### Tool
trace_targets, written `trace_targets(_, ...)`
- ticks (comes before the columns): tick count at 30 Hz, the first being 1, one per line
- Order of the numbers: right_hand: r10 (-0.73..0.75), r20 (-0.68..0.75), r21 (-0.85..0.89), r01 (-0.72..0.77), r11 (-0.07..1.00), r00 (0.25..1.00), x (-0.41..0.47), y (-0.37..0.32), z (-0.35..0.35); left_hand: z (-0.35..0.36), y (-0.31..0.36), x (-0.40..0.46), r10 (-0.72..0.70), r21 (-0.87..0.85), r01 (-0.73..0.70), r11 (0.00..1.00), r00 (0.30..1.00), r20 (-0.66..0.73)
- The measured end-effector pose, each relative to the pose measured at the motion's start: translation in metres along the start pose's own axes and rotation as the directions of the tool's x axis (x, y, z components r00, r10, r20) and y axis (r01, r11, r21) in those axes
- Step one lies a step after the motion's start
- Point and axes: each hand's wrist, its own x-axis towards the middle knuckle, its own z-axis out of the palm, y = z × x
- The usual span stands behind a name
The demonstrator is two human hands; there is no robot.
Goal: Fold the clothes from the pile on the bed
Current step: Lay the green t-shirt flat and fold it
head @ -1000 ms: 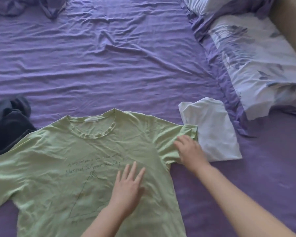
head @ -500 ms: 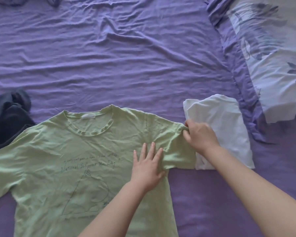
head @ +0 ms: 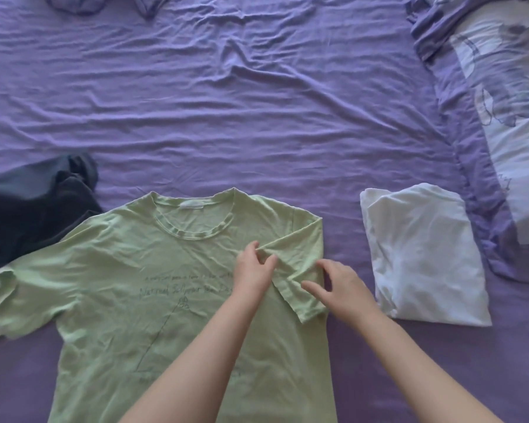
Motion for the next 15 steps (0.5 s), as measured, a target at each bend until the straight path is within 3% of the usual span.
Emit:
trace_targets(3,-0.150,-0.040,-0.128,0.143,0.981,0.988,-0.019,0.000,0.018,0.006,0.005,0.009,-0.002,0.187,0.021,0.982,0.995,-0.103)
trace_targets(7,-0.261,-0.021,-0.312,0.242,0.919,0.965,-0.040,0.003,0.032,0.001,0.002,0.019,0.009,0.368,0.011,0.930,0.999,-0.050)
trace_targets(12,-0.395,-0.317,-0.345,0.283,0.895,0.862,-0.046,-0.003,0.042,-0.019,0.011,0.027,0.158,0.192,-0.143,0.971,0.985,-0.069)
trace_targets(15,-0.366,-0.284,-0.374,0.249,0.893,0.886,-0.045,-0.021,0.053,-0.025,0.010,0.034,0.189,0.157,-0.188,0.970,0.982,0.008)
